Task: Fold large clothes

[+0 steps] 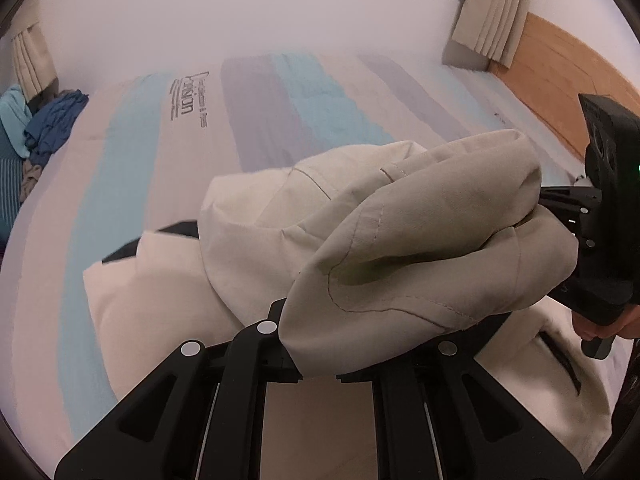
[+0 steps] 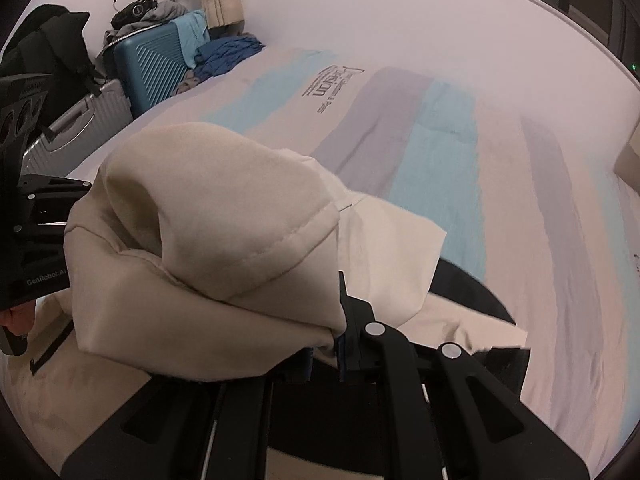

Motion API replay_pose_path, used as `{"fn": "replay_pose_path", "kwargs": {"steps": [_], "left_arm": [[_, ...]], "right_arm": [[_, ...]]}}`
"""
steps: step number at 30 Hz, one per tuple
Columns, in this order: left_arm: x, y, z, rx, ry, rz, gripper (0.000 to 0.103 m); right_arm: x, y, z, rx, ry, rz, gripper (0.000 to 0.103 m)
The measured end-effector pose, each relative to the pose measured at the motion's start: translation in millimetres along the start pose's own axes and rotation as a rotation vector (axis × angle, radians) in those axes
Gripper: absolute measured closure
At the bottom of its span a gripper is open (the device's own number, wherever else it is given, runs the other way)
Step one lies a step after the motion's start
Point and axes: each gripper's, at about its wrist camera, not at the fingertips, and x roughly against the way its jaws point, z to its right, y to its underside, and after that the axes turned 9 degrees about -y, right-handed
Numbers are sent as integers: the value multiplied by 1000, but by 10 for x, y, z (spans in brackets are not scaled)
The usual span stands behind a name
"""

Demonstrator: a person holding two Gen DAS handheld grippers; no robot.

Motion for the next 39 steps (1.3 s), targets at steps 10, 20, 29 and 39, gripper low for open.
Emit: {"fn": "replay_pose_path", "kwargs": {"steps": [10,20,29,39], "left_arm": [[31,303,105,-34,-4,-21,94],[-67,570,178,-40,2,-79,94],[-183,742,219,-51,-5,-104,93],[-333,820,224,-16,-21,-132,91]], "right_arm": [[-1,287,-49,4,-10,-36,95],[-88,521,-49,12,-12,-87,94],[-210,733,-80,20,-22,-134,93],[-326,854,-117,8,-18,-143,93]]}}
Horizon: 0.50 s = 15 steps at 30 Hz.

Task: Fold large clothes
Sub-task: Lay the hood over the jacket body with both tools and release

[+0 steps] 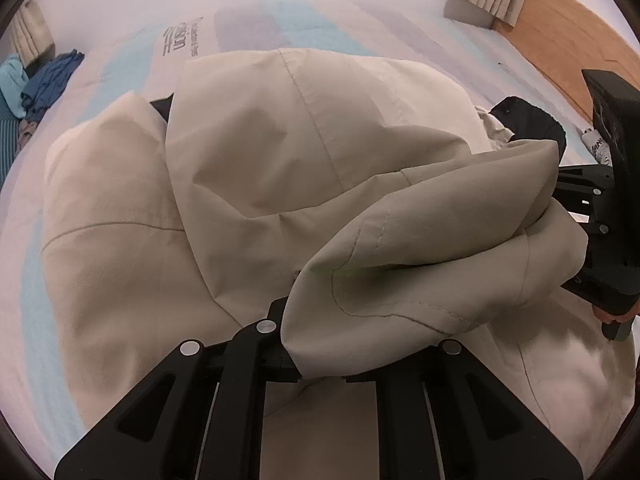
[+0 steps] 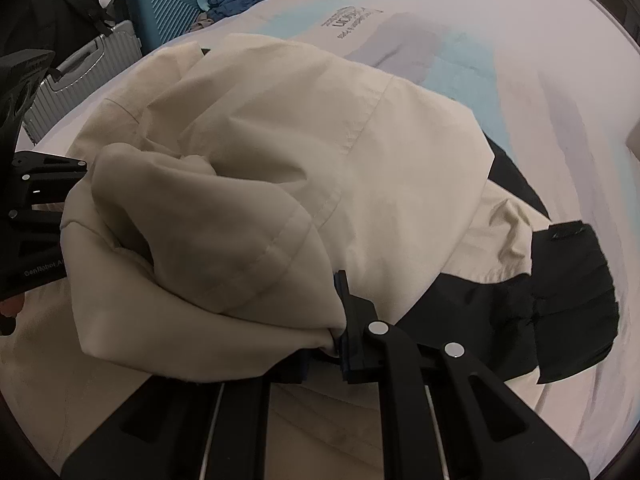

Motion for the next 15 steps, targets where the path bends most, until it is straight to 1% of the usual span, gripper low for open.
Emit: {"fn": "replay_pose_path", "kwargs": {"steps": [4,15], "left_arm": [[-37,53,28,-7,-9,-1,91],[-53,56,-4,8,-6,-6,91]], "right_arm": [[-46,42,-32,9,8,-3,93],[-78,65,-53,21,15,-6,92]]}}
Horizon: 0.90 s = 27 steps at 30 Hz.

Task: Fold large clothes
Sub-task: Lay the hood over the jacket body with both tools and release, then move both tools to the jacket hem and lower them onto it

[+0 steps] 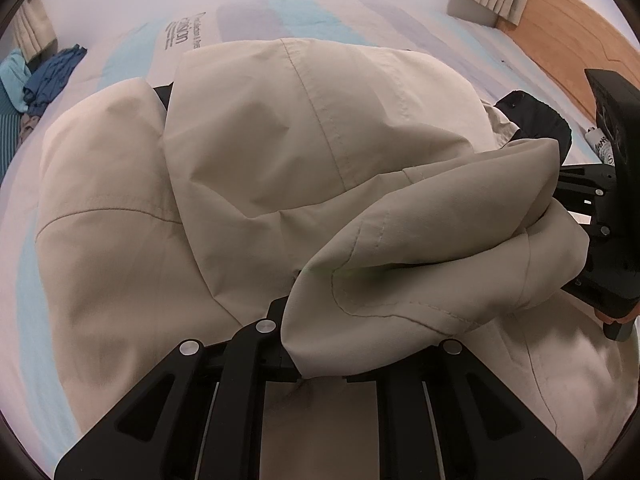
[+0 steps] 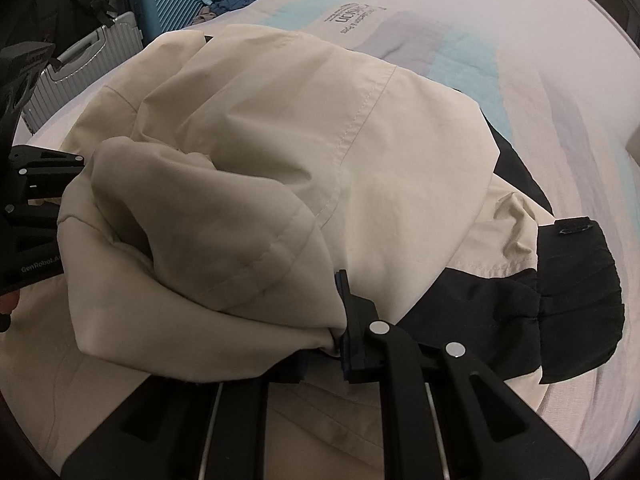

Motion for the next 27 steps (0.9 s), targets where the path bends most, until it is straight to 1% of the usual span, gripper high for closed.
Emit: {"fn": "replay_pose_path", "kwargs": {"steps": [7,10,11,12,13,14,15,16,17,19,22,27], "left_arm": [[60,33,26,-34,-10,1,89],[103,52,34,-51,-19,3,85],[116,62,35,-55,-24,4,80],[136,72,38,-58,-30,6,68],[155,82,37,-57,-32,8,55],[192,95,40,-56,-22,13,33],[238,108,61,-65,-31,28,22],[293,128,93,-82,-71,49,16],[324,139,99,-85,-88,62,7],[382,162,89,-81,-91,74,6],[429,190,44,-66,-84,61,6],[615,317,12,-65,-75,54,6]], "right_arm": [[33,19,-58,-1,17,-4,91],[86,65,-98,20,25,-6,89],[105,82,-122,36,33,-5,88],[118,86,-141,47,37,-4,86],[138,100,-161,59,40,-1,80],[151,112,-173,67,41,1,71],[179,131,-184,76,50,4,67],[199,145,-192,81,59,10,60],[234,159,-192,83,60,18,47],[286,186,-187,79,56,27,31],[348,265,-174,90,50,18,31],[532,408,-235,98,25,7,31]]}}
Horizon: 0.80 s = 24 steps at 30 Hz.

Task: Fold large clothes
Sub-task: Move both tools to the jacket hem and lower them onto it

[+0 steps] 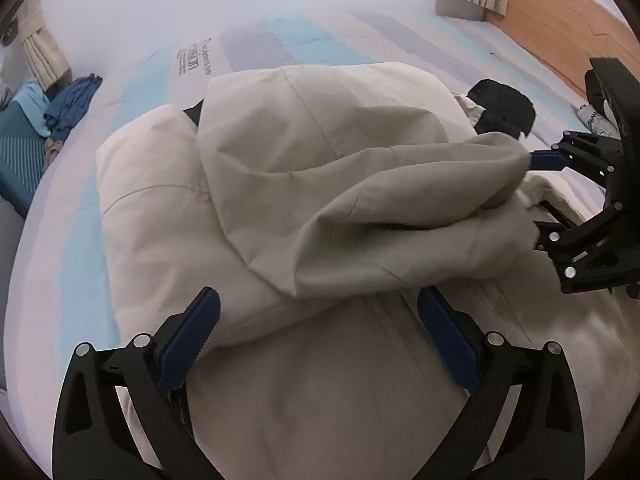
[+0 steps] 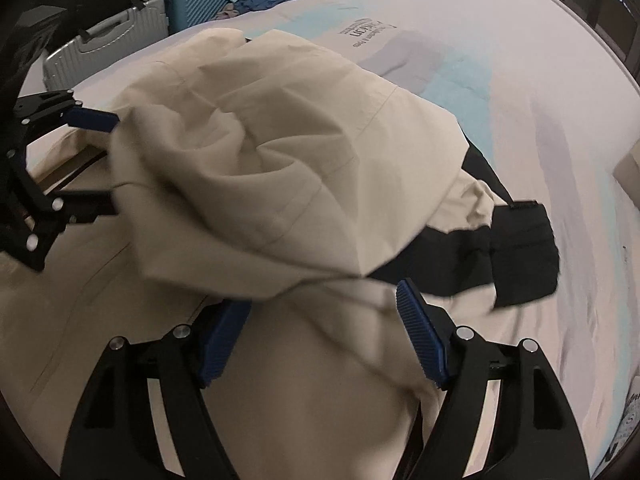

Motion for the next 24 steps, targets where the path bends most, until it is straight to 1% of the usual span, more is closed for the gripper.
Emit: {"fn": "replay_pose_path", "kwargs": {"steps": [4,8,12,13,15,16,20,24], "left_arm": [[184,93,8,0,-1,-1,6],[314,200,-59,40,7,-37,6],[421,350,-97,78,-11,-78,6],[441,400,-114,93,-15,-98,6],[496,544,-158,123,-24,-145,6],[531,605,-176,130,-27,-156,6],[784,893,-268,178,-33,-218,6],[1068,1136,-353,217,-31,-271,6]], "right_arm": [[167,96,-78,-10,-15,-10,31],[293,202,-122,-48,-29,-23,31],[464,387,-123,-101,-29,-45,31],[498,431,-130,-113,-24,-53,30],[579,529,-144,-144,-18,-63,25],[618,569,-149,-163,-16,-68,22],[855,773,-213,-213,2,-79,9],[1144,983,-279,-268,8,-113,8]]}}
